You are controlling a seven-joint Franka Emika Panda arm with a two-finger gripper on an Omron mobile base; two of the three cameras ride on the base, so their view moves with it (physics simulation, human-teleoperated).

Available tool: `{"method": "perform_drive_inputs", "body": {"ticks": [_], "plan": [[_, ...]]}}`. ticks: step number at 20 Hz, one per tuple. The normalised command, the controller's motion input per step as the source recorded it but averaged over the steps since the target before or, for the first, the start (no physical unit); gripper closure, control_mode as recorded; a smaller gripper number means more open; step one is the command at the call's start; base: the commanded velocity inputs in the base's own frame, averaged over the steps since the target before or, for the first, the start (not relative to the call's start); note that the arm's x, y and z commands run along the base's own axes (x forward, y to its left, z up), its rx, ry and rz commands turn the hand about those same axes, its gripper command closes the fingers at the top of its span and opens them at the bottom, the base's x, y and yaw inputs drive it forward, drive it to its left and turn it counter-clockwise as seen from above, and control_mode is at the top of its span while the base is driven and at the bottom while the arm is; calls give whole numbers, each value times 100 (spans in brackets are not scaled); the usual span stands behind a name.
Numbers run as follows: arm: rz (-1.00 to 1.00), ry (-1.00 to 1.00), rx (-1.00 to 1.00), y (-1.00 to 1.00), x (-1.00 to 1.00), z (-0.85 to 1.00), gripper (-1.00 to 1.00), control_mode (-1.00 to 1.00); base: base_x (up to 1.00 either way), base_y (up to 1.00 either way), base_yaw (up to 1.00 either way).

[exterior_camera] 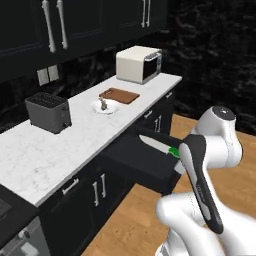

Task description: Pick up the knife from the drawer and place it on the cutting board. Then place the meat from the plate to the cutting board.

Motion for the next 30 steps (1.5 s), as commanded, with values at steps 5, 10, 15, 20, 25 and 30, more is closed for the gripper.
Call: {"method": "perform_drive_inputs", "body": {"ticks": [5,10,15,20,25,30], "plan": [[0,0,0,0,0,0,100,100,3,-100,21],[0,0,0,0,0,0,100,100,16,-100,34],[0,0,0,0,0,0,100,100,39,-100,40],[0,0,0,0,0,0,100,100,47,-100,49],[0,0,0,0,0,0,100,100,33,-100,49],[0,0,0,0,0,0,100,100,30,-100,49]]}}
